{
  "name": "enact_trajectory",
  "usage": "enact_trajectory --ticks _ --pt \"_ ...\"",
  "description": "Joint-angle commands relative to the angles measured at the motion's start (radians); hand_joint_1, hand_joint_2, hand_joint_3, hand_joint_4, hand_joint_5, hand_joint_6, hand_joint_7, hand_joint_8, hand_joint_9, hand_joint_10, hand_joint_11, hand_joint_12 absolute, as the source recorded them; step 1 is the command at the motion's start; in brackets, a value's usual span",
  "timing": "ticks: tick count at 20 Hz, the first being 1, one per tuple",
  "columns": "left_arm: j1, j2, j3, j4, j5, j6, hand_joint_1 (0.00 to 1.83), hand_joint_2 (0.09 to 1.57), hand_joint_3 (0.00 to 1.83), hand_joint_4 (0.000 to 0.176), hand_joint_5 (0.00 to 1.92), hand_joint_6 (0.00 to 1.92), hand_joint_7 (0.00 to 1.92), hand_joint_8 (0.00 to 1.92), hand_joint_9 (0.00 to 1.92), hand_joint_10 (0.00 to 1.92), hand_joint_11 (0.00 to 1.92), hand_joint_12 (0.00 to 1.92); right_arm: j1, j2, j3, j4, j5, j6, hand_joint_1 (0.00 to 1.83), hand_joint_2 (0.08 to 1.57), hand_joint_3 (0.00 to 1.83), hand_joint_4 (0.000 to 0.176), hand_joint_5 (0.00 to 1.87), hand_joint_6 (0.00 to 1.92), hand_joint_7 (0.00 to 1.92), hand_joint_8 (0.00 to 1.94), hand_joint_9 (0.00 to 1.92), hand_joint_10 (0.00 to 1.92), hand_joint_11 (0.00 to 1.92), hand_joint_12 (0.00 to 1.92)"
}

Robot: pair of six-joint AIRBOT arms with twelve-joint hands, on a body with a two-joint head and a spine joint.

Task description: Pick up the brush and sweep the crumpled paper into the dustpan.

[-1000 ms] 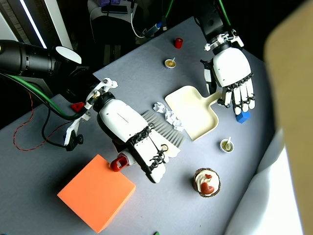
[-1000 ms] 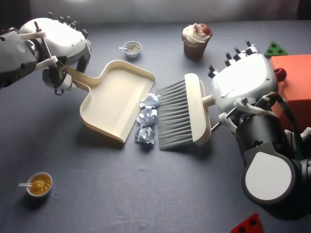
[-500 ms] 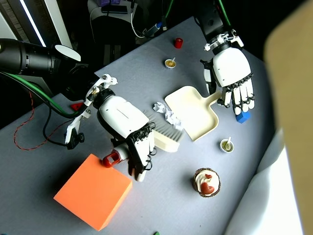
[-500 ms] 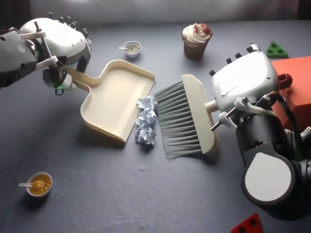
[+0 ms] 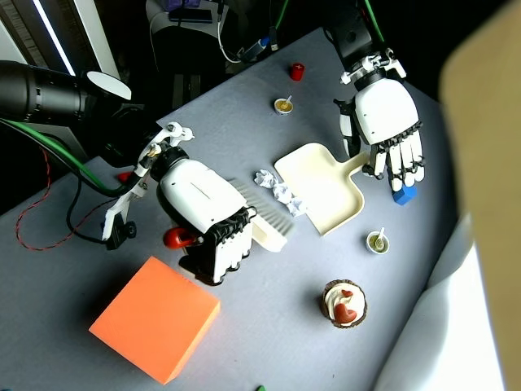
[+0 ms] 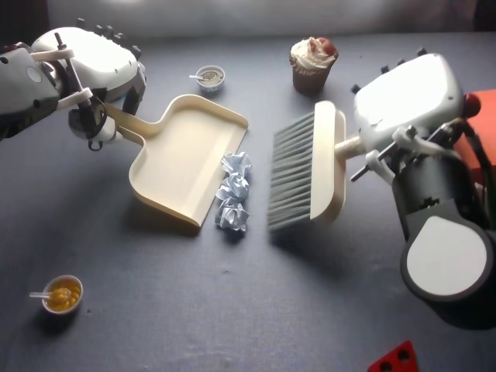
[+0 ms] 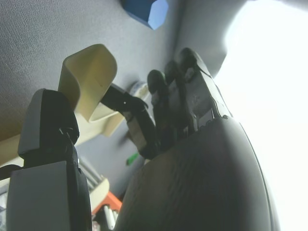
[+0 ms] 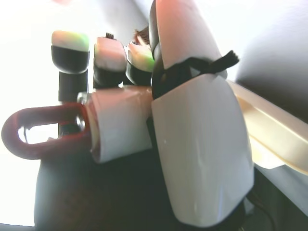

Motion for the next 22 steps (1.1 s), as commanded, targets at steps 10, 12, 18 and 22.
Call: enact_trajectory --ticks 10,12,18,22 --pt "-0.014 0.01 0.0 0.019 -0.081 0.004 1.07 1.17 0.0 0.0 0.87 1.14 0.39 0.0 0.26 0.0 0.22 0.02 0.128 0.075 -0.046 -0.063 0.129 -0.485 1.53 1.19 0.0 0.176 0.98 1.92 1.08 1.94 1.03 1.92 0.91 1.92" --pt "-0.014 0.01 0.0 0.019 -0.081 0.004 1.08 1.17 0.0 0.0 0.87 1.14 0.37 0.0 0.25 0.0 0.21 0.02 0.164 0.074 -0.057 -0.055 0.153 -0.619 1.53 1.18 0.0 0.176 0.98 1.92 1.07 1.94 1.02 1.92 0.86 1.92" --pt "-0.014 0.011 0.0 0.018 -0.077 0.004 1.07 1.17 0.0 0.0 0.88 1.14 0.39 0.0 0.27 0.0 0.22 0.02 0.247 0.024 -0.084 0.037 0.061 -1.007 1.53 1.18 0.0 0.176 0.97 1.92 1.07 1.94 1.02 1.92 0.92 1.92" --pt "-0.013 0.018 -0.003 0.016 -0.07 0.004 1.09 1.16 0.0 0.0 0.9 1.11 0.38 0.0 0.27 0.0 0.25 0.03 0.255 -0.022 -0.112 0.063 0.025 -1.044 1.53 1.18 0.0 0.176 0.98 1.92 1.08 1.94 1.04 1.92 0.93 1.92"
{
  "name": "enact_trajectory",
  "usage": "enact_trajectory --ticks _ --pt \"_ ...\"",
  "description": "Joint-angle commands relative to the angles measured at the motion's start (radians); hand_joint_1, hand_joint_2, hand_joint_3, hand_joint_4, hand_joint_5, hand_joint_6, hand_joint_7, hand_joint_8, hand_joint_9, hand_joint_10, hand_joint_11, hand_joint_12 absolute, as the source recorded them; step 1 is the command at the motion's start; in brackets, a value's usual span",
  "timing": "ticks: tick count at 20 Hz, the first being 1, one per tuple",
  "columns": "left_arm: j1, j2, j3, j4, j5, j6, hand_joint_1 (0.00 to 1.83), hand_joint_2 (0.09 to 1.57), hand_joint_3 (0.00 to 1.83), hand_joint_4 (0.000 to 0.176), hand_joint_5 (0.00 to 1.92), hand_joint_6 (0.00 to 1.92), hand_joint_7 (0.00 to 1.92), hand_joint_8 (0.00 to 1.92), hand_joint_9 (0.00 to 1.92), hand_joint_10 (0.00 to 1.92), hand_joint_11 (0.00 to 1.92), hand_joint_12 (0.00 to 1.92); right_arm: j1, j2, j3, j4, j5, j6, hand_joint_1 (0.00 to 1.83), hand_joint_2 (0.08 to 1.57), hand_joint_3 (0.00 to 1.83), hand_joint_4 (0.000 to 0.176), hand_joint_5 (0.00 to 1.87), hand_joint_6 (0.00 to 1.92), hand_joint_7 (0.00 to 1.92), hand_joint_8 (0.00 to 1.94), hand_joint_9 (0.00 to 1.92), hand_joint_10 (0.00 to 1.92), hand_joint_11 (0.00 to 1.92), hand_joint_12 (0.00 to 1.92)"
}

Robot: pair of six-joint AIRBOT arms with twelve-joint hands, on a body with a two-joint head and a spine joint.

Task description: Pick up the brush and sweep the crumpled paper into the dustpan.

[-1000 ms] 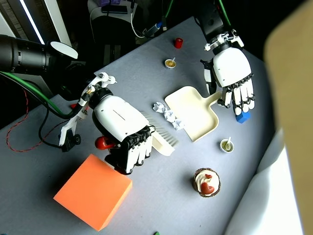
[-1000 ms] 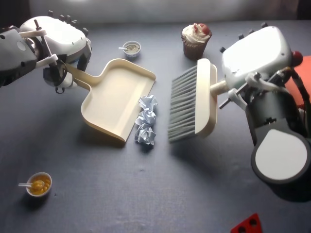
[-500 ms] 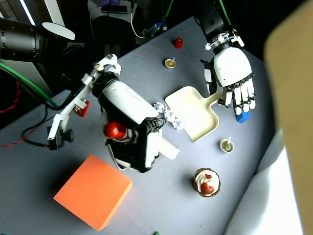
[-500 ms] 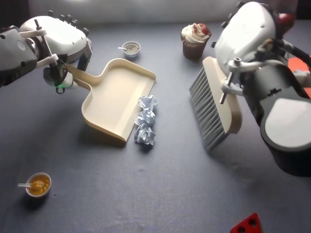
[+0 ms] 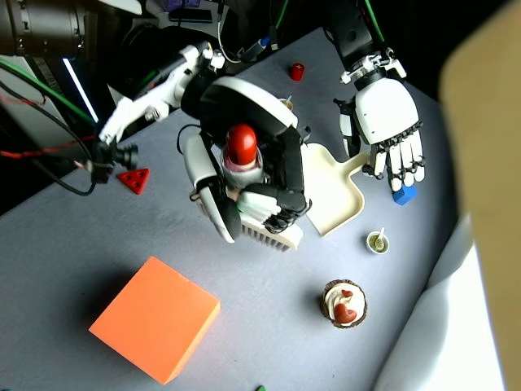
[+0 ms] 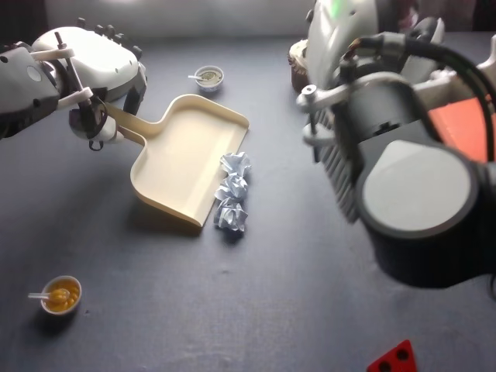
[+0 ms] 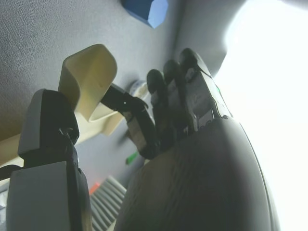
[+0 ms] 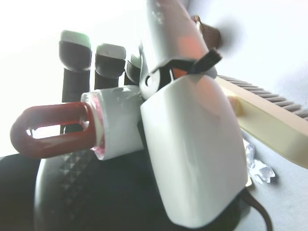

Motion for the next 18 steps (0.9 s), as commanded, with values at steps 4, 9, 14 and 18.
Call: enact_trajectory --ticks 4,9,14,18 --pt "-0.009 0.016 -0.001 0.016 -0.074 0.004 1.08 1.17 0.0 0.0 0.88 1.14 0.39 0.0 0.27 0.0 0.24 0.03 0.013 -0.028 0.019 -0.065 -0.043 -0.029 1.52 1.18 0.0 0.176 0.99 1.92 1.1 1.94 1.05 1.92 0.94 1.92" --pt "-0.007 0.017 -0.003 0.016 -0.076 0.004 1.08 1.17 0.0 0.0 0.88 1.14 0.38 0.0 0.25 0.0 0.22 0.02 0.013 -0.098 0.073 -0.049 -0.043 -0.029 1.53 1.17 0.0 0.176 0.99 1.92 1.09 1.94 1.03 1.92 0.95 1.92" --pt "-0.009 0.017 -0.004 0.016 -0.076 0.004 1.09 1.16 0.0 0.0 0.89 1.11 0.38 0.0 0.26 0.0 0.22 0.02 0.013 -0.184 0.167 -0.006 -0.041 -0.034 1.51 1.18 0.0 0.176 0.97 1.92 1.08 1.94 1.05 1.92 0.98 1.92" --pt "-0.009 0.016 -0.004 0.016 -0.078 0.004 1.09 1.16 0.0 0.0 0.89 1.12 0.37 0.0 0.25 0.0 0.22 0.02 0.013 -0.226 0.231 0.003 -0.038 -0.035 1.5 1.18 0.0 0.176 0.99 1.92 1.1 1.94 1.05 1.92 0.97 1.92"
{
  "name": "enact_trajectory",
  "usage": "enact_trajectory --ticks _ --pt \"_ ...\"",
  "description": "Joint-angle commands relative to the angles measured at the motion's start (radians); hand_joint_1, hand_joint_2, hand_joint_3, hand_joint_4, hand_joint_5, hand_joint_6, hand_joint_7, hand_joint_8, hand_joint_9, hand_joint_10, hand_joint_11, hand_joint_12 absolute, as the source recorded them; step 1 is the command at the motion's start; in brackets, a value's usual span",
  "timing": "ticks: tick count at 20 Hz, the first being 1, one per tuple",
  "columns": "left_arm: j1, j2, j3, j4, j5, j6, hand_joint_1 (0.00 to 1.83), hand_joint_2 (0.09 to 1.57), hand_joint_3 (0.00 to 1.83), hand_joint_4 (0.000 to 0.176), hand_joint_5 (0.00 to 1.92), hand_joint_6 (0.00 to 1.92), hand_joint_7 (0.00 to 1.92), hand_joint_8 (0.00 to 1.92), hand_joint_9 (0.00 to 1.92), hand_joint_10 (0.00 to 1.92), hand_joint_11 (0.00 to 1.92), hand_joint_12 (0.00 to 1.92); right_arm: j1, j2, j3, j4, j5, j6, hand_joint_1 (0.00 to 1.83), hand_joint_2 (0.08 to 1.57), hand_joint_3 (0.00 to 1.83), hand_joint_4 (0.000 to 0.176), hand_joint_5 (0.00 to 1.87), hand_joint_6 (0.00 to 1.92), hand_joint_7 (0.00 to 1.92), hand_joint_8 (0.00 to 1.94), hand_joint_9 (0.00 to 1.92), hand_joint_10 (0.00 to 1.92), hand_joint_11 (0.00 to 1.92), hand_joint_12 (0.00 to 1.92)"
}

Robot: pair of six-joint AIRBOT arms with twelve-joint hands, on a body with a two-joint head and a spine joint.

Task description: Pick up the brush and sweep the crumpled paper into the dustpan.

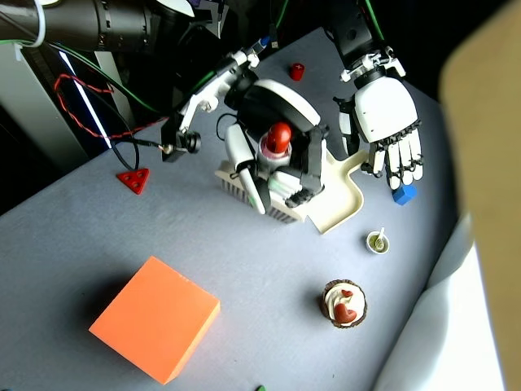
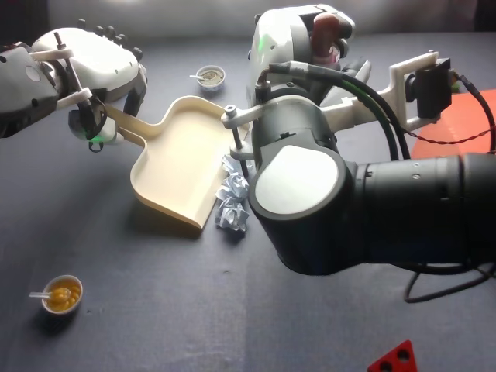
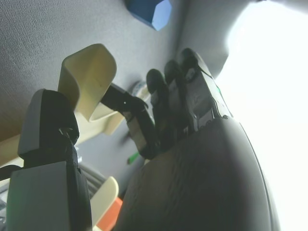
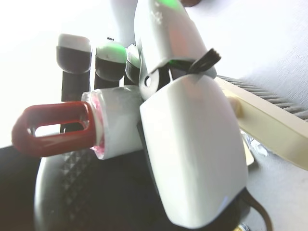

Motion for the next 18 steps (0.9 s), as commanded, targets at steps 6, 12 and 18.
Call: enact_trajectory --ticks 6,12,18 --pt "-0.01 0.011 0.001 0.019 -0.085 0.004 1.09 1.16 0.0 0.0 0.9 1.1 0.39 0.0 0.27 0.0 0.24 0.03 0.014 -0.053 0.059 -0.109 -0.037 -0.023 1.52 1.17 0.0 0.176 1.0 1.92 1.11 1.94 1.08 1.92 1.0 1.92" --pt "-0.01 0.009 -0.001 0.019 -0.086 0.004 1.09 1.15 0.0 0.0 0.92 1.07 0.4 0.0 0.28 0.01 0.25 0.04 0.02 -0.13 0.156 -0.109 -0.022 -0.022 1.52 1.17 0.0 0.176 0.99 1.92 1.09 1.94 1.08 1.92 1.02 1.92" --pt "-0.01 0.006 -0.009 0.02 -0.084 0.004 1.1 1.15 0.0 0.0 0.92 1.07 0.41 0.01 0.27 0.0 0.24 0.04 0.046 -0.191 0.235 -0.125 0.0 -0.021 1.53 1.16 0.0 0.176 0.97 1.92 1.07 1.94 1.05 1.92 0.96 1.92"
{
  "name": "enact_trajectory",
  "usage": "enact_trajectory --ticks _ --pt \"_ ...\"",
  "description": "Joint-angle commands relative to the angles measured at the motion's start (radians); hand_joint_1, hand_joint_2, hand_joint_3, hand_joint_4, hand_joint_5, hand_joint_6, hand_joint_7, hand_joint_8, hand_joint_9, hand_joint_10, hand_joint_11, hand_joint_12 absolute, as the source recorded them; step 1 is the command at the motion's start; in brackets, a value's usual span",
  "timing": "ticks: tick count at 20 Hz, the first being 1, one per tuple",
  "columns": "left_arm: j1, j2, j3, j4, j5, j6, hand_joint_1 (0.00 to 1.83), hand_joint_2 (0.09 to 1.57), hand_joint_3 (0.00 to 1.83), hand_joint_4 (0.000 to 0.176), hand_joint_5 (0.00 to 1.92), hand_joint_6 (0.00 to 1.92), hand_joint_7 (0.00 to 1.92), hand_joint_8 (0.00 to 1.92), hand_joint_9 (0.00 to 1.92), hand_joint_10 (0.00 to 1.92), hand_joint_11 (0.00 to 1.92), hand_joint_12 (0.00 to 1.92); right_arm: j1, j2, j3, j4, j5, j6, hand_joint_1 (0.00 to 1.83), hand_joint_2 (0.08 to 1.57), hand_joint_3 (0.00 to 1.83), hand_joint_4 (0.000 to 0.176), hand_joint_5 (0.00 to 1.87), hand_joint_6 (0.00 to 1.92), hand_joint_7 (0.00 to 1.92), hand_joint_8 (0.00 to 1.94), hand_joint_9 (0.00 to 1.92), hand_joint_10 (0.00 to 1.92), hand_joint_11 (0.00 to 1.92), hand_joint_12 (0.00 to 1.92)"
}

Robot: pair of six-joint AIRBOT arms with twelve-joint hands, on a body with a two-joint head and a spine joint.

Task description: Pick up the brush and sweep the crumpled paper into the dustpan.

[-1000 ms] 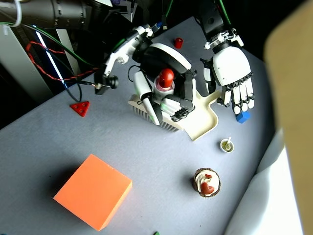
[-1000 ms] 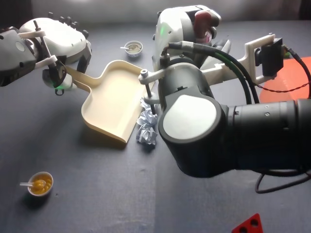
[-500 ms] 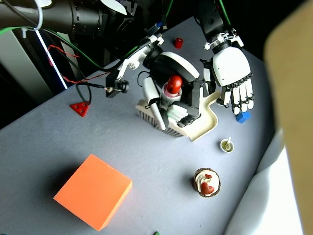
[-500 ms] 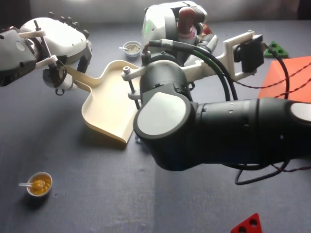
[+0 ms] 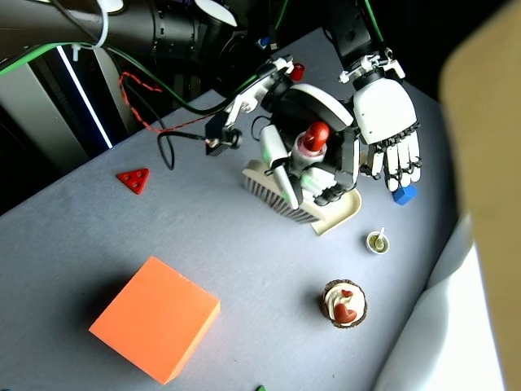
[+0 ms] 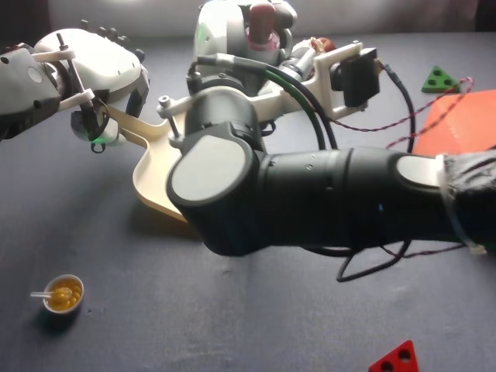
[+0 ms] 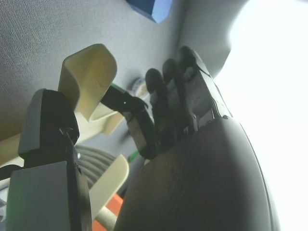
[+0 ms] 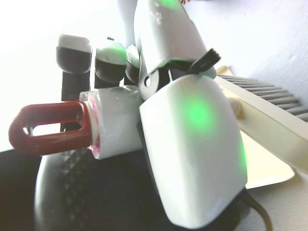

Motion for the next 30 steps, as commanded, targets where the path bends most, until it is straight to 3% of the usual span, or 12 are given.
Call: enact_trajectory --ticks 1,12,20,23,27,30 --pt "-0.009 0.007 -0.004 0.019 -0.082 0.004 1.1 1.14 0.0 0.0 0.93 1.05 0.42 0.01 0.29 0.01 0.25 0.04 0.02 -0.001 0.017 -0.113 -0.029 -0.009 1.52 1.17 0.0 0.176 0.97 1.92 1.09 1.94 1.07 1.92 0.97 1.92" --pt "-0.013 0.008 -0.012 0.021 -0.079 0.004 1.11 1.14 0.0 0.0 0.93 1.05 0.42 0.0 0.3 0.01 0.28 0.07 0.025 -0.079 0.162 -0.152 0.022 0.034 1.51 1.17 0.0 0.176 1.01 1.92 1.09 1.94 1.04 1.92 0.89 1.92" --pt "-0.016 0.007 -0.012 0.02 -0.085 0.004 1.11 1.14 0.0 0.0 0.93 1.06 0.42 0.0 0.3 0.0 0.27 0.07 0.052 -0.089 0.157 -0.216 0.038 0.136 1.53 1.17 0.0 0.176 1.05 1.92 1.13 1.94 1.11 1.92 1.01 1.92" --pt "-0.016 0.008 -0.012 0.019 -0.085 0.004 1.12 1.14 0.0 0.0 0.94 1.04 0.42 0.0 0.3 0.0 0.27 0.07 0.059 -0.089 0.151 -0.222 0.037 0.127 1.52 1.16 0.0 0.176 1.04 1.92 1.13 1.94 1.1 1.92 1.0 1.92" --pt "-0.017 0.008 -0.012 0.019 -0.086 0.004 1.11 1.15 0.0 0.0 0.91 1.09 0.4 0.0 0.27 0.0 0.24 0.06 0.053 -0.028 0.093 -0.227 0.018 0.092 1.53 1.16 0.0 0.176 1.04 1.92 1.12 1.94 1.1 1.92 1.04 1.92" --pt "-0.017 0.008 -0.013 0.019 -0.087 0.004 1.1 1.15 0.0 0.0 0.92 1.08 0.41 0.0 0.29 0.0 0.26 0.07 0.06 0.049 0.006 -0.211 -0.003 0.05 1.53 1.17 0.0 0.176 1.02 1.92 1.09 1.94 1.06 1.92 1.0 1.92"
